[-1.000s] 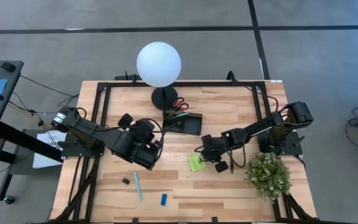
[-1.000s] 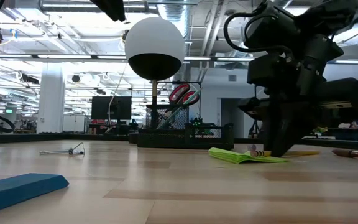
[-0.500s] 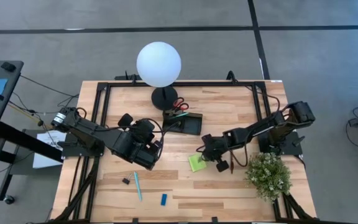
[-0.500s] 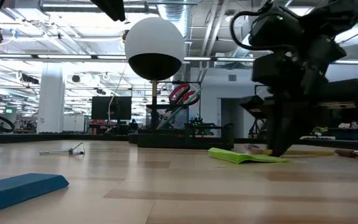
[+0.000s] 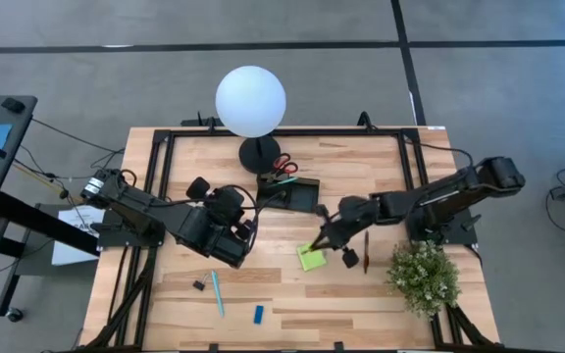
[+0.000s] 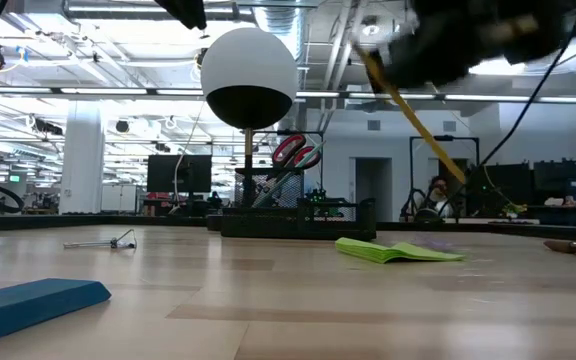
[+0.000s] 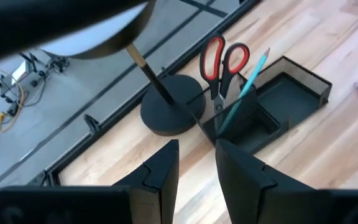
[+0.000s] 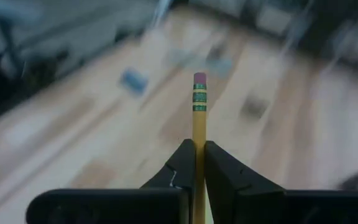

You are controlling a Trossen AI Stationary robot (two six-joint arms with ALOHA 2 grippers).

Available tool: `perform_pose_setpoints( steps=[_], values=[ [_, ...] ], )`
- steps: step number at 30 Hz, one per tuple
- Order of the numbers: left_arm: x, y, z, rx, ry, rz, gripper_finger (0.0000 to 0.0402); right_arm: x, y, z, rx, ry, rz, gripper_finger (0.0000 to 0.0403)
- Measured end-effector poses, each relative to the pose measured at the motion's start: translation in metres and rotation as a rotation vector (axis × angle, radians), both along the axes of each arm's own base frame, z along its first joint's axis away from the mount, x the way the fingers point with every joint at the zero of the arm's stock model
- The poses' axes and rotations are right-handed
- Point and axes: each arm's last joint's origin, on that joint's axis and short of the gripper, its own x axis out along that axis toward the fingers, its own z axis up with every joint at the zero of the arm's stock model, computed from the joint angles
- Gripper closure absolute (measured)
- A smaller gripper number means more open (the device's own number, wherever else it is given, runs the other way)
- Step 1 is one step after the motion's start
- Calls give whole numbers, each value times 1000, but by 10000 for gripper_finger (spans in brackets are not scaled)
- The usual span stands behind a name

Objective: Pick and place office supplies into organizer
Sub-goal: Put the yellow pencil into the desk organizer

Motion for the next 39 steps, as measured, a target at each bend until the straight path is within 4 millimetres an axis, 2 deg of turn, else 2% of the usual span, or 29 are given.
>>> perform_pose_setpoints(
  steps=[8,11,14,18,23,25,27,32,35,39],
  values=[
    [0,1,1,36,-8,-4,301,7,-24,64,57,-621,59,392],
    [0,0,1,42,-9,-5,301,7,-43,72,54,-704,-1,388],
    [-2,-2,1,58,2,-17,301,15,-62,61,62,-684,-35,388],
    [-5,-5,6,141,-6,-58,301,30,-86,42,72,-762,-61,397],
    [-21,-3,26,245,-120,-74,301,41,-121,10,87,-917,-137,390],
    [-30,-1,37,304,-178,-80,301,52,-136,-2,111,-855,-184,386],
    [-39,2,46,338,-207,-86,301,63,-147,-6,170,-815,-208,387],
    [-54,14,60,337,-232,-68,301,93,-159,-17,207,-826,-185,395],
    [-56,16,62,319,-224,-69,301,105,-165,-11,225,-866,-177,394],
    [-55,16,61,310,-184,-87,301,117,-170,-23,230,-845,-207,391]
  ],
)
